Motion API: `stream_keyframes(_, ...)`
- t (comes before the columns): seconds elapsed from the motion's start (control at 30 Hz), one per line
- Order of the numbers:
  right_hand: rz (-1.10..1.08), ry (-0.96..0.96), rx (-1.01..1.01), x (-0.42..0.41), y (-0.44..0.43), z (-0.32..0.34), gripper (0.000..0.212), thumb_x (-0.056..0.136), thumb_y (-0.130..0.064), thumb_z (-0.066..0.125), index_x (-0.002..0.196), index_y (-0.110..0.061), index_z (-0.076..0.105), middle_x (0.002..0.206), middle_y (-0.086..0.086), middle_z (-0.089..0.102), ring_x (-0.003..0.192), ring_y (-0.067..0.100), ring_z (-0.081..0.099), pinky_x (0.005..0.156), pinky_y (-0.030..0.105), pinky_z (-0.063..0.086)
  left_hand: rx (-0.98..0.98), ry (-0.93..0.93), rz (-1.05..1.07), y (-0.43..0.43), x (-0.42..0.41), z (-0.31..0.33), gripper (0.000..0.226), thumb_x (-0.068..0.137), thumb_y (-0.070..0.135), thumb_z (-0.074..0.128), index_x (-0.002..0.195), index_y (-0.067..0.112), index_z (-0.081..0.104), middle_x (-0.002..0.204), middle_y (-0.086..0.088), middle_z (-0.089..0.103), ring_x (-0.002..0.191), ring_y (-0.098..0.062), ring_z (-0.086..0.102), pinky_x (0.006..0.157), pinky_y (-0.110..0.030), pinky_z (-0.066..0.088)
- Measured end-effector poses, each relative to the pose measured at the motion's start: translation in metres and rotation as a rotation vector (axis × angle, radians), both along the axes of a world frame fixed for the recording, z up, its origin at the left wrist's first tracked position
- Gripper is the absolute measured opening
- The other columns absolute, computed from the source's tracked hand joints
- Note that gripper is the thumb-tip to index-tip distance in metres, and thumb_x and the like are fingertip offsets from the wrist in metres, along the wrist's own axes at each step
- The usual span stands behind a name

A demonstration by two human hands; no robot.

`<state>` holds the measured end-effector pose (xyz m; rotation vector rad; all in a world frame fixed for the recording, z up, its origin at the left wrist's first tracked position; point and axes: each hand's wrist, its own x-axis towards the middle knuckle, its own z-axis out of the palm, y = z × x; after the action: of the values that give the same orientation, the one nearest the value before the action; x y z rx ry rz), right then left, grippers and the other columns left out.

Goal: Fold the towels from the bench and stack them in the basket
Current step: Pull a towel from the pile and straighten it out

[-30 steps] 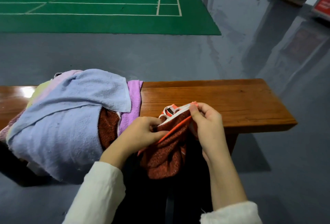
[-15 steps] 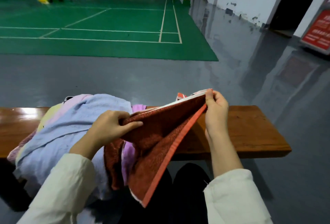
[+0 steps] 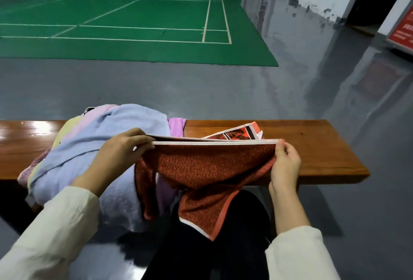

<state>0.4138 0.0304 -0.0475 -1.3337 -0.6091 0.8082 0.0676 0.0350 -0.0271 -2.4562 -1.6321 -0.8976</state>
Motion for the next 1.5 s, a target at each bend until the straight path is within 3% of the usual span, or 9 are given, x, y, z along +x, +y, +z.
stream_keyframes(0.27, 0.0, -0.015, 0.029, 0.003, 0.003, 0.001, 0.021, 0.1, -0.027, 0.048, 0.1, -0.012, 0.063, 0.098, 0.001, 0.066, 0.093, 0.012, 0.061, 0.076, 0.021, 0.046, 0.012, 0.086, 0.231, -0.002, 0.014, 0.005, 0.027, 0.085, 0.025, 0.07, 0.11, 0.023, 0.058, 0.086, 0.002, 0.072, 0.072, -0.028, 0.069, 0.052, -0.035, 0.049)
stream_keyframes(0.43, -0.001, -0.02, 0.042, 0.002, 0.006, -0.001, 0.022, 0.099, -0.027, 0.048, 0.102, -0.011, 0.064, 0.099, 0.003, 0.066, 0.094, 0.014, 0.061, 0.078, 0.022, 0.048, 0.06, 0.158, 0.245, 0.003, 0.019, 0.007, 0.021, 0.083, 0.031, 0.057, 0.076, 0.017, 0.071, 0.073, -0.003, 0.066, 0.064, -0.03, 0.066, 0.048, -0.031, 0.045)
stream_keyframes(0.7, -0.028, -0.062, 0.073, 0.009, 0.015, 0.013, 0.016, 0.098, -0.023, 0.05, 0.103, -0.013, 0.061, 0.095, -0.004, 0.063, 0.09, 0.008, 0.057, 0.076, 0.018, 0.044, -0.038, -0.078, 0.321, 0.016, 0.03, 0.022, 0.005, 0.075, 0.012, 0.076, 0.073, 0.012, 0.071, 0.109, -0.01, 0.057, 0.104, -0.036, 0.045, 0.089, -0.04, 0.04)
stream_keyframes(0.83, -0.052, -0.105, 0.114, 0.006, 0.029, 0.027, 0.012, 0.097, -0.02, 0.054, 0.097, -0.01, 0.062, 0.088, -0.002, 0.06, 0.089, 0.01, 0.052, 0.079, 0.02, 0.041, -0.187, -0.392, 0.393, 0.024, 0.042, 0.029, 0.007, 0.08, 0.01, 0.061, 0.076, 0.008, 0.055, 0.068, 0.0, 0.058, 0.071, -0.023, 0.058, 0.058, -0.03, 0.038)
stream_keyframes(0.93, -0.064, -0.031, 0.168, 0.006, 0.039, 0.051, 0.009, 0.096, -0.018, 0.056, 0.094, -0.011, 0.061, 0.08, -0.007, 0.058, 0.081, 0.005, 0.052, 0.077, 0.018, 0.042, -0.133, -0.551, 0.421, 0.027, 0.046, 0.047, 0.007, 0.086, 0.013, 0.062, 0.085, 0.007, 0.059, 0.075, -0.004, 0.062, 0.078, -0.024, 0.059, 0.066, -0.026, 0.036)
stream_keyframes(1.07, -0.102, -0.026, 0.254, 0.012, 0.046, 0.097, 0.011, 0.096, -0.021, 0.056, 0.095, -0.011, 0.06, 0.079, -0.008, 0.057, 0.07, -0.001, 0.05, 0.066, 0.009, 0.042, 0.056, -0.349, 0.347, 0.038, 0.04, 0.088, 0.019, 0.092, 0.012, 0.06, 0.092, -0.006, 0.057, 0.088, -0.025, 0.06, 0.083, -0.037, 0.055, 0.07, -0.035, 0.032)
stream_keyframes(1.2, -0.105, -0.219, 0.311, 0.01, 0.034, 0.127, 0.014, 0.098, -0.025, 0.053, 0.093, -0.013, 0.059, 0.076, -0.011, 0.055, 0.068, 0.0, 0.048, 0.058, 0.004, 0.038, 0.106, -0.537, 0.312, 0.033, 0.042, 0.122, 0.013, 0.098, 0.014, 0.049, 0.098, 0.001, 0.046, 0.082, -0.011, 0.054, 0.075, -0.026, 0.049, 0.066, -0.036, 0.036)
stream_keyframes(1.3, -0.117, -0.338, 0.279, 0.01, 0.021, 0.127, 0.02, 0.1, -0.024, 0.047, 0.094, -0.008, 0.057, 0.078, 0.001, 0.053, 0.071, 0.013, 0.045, 0.056, 0.023, 0.031, 0.078, -0.863, 0.273, 0.024, 0.05, 0.131, 0.011, 0.098, 0.018, 0.049, 0.098, 0.008, 0.043, 0.08, 0.0, 0.051, 0.083, -0.02, 0.05, 0.072, -0.031, 0.037)
stream_keyframes(1.5, -0.217, -0.359, 0.243, 0.025, 0.008, 0.135, 0.028, 0.1, -0.019, 0.046, 0.106, 0.003, 0.06, 0.091, 0.008, 0.055, 0.086, 0.017, 0.047, 0.063, 0.018, 0.027, 0.165, -0.748, 0.218, 0.002, 0.055, 0.141, 0.01, 0.096, 0.017, 0.054, 0.094, 0.008, 0.054, 0.08, 0.002, 0.059, 0.076, -0.011, 0.052, 0.067, -0.023, 0.033)
